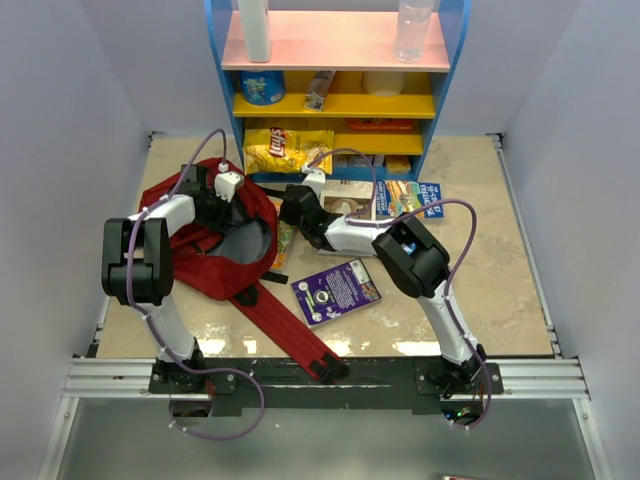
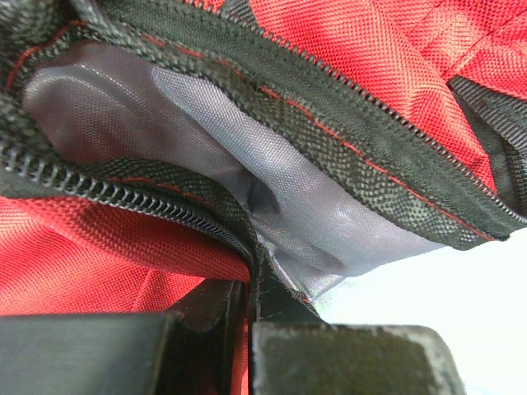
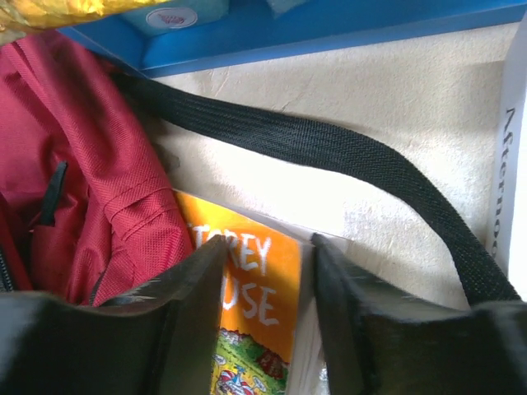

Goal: Pack the student bag
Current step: Pick up the book from the center of the board.

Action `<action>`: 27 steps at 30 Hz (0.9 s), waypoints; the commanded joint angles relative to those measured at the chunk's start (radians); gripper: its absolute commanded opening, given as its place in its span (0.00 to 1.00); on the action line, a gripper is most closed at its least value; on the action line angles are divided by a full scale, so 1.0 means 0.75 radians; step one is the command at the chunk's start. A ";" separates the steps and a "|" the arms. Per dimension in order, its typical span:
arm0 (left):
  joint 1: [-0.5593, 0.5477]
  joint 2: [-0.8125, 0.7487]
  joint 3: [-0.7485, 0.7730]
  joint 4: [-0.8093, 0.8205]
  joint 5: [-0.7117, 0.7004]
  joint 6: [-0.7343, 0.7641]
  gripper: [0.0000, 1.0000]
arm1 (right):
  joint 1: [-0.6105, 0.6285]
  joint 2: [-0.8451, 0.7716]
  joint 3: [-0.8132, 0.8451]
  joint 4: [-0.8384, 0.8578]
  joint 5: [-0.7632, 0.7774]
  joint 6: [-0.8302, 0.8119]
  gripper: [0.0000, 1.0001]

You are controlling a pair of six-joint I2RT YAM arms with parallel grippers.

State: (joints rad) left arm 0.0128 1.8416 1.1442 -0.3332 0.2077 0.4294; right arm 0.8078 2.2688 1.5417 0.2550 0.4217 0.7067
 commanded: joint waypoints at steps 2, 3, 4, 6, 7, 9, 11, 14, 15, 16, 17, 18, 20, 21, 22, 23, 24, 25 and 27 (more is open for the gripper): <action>-0.007 0.064 -0.069 -0.022 0.038 -0.006 0.00 | 0.019 -0.072 -0.025 0.024 -0.045 0.005 0.32; -0.007 0.062 -0.069 -0.024 0.040 -0.006 0.00 | 0.019 -0.074 -0.027 0.026 -0.041 0.007 0.26; -0.007 0.060 -0.069 -0.022 0.040 -0.006 0.00 | 0.019 -0.076 -0.031 0.028 -0.041 0.007 0.12; -0.007 0.058 -0.069 -0.028 0.042 -0.006 0.00 | 0.019 -0.086 -0.037 0.034 -0.027 0.005 0.00; -0.007 0.050 -0.067 -0.030 0.040 -0.006 0.00 | 0.019 -0.102 -0.039 0.038 -0.018 0.001 0.00; -0.007 0.038 -0.065 -0.040 0.038 -0.002 0.00 | 0.019 -0.137 -0.055 0.069 -0.008 -0.036 0.00; -0.007 0.009 -0.055 -0.067 0.038 0.002 0.00 | 0.019 -0.198 -0.057 0.081 0.008 -0.065 0.00; 0.007 -0.052 -0.008 -0.148 0.054 0.004 0.00 | 0.019 -0.325 -0.053 0.085 0.039 -0.136 0.00; 0.014 -0.070 0.032 -0.181 0.075 0.004 0.00 | 0.021 -0.364 -0.059 0.081 0.041 -0.163 0.00; 0.034 -0.105 0.055 -0.212 0.083 0.004 0.00 | 0.021 -0.399 -0.063 0.075 0.045 -0.175 0.00; 0.044 -0.126 0.076 -0.269 0.093 0.010 0.00 | 0.021 -0.472 -0.068 0.065 0.053 -0.187 0.00; 0.058 -0.150 0.108 -0.290 0.113 0.014 0.00 | 0.019 -0.507 -0.080 0.061 0.061 -0.202 0.00; 0.106 -0.218 0.139 -0.361 0.132 0.035 0.00 | 0.021 -0.619 -0.100 0.049 0.064 -0.214 0.00; 0.118 -0.258 0.166 -0.384 0.136 0.039 0.00 | 0.021 -0.648 -0.117 0.043 0.066 -0.218 0.00; 0.136 -0.277 0.174 -0.406 0.132 0.043 0.00 | 0.023 -0.687 -0.121 0.026 0.068 -0.220 0.00; 0.136 -0.297 0.178 -0.447 0.126 0.061 0.00 | 0.023 -0.718 -0.125 0.020 0.072 -0.220 0.00; 0.136 -0.340 0.174 -0.462 0.124 0.068 0.00 | 0.029 -0.787 -0.139 0.016 0.074 -0.216 0.00; 0.134 -0.365 0.170 -0.488 0.128 0.068 0.00 | 0.034 -0.818 -0.143 0.014 0.074 -0.212 0.00; 0.132 -0.426 0.182 -0.515 0.150 0.053 0.00 | 0.060 -0.889 -0.131 0.000 0.066 -0.200 0.00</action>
State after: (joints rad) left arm 0.1165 1.6226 1.2327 -0.6312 0.2737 0.4561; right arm 0.8249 1.7340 1.4319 0.1925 0.4545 0.5568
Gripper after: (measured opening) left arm 0.039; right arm 0.150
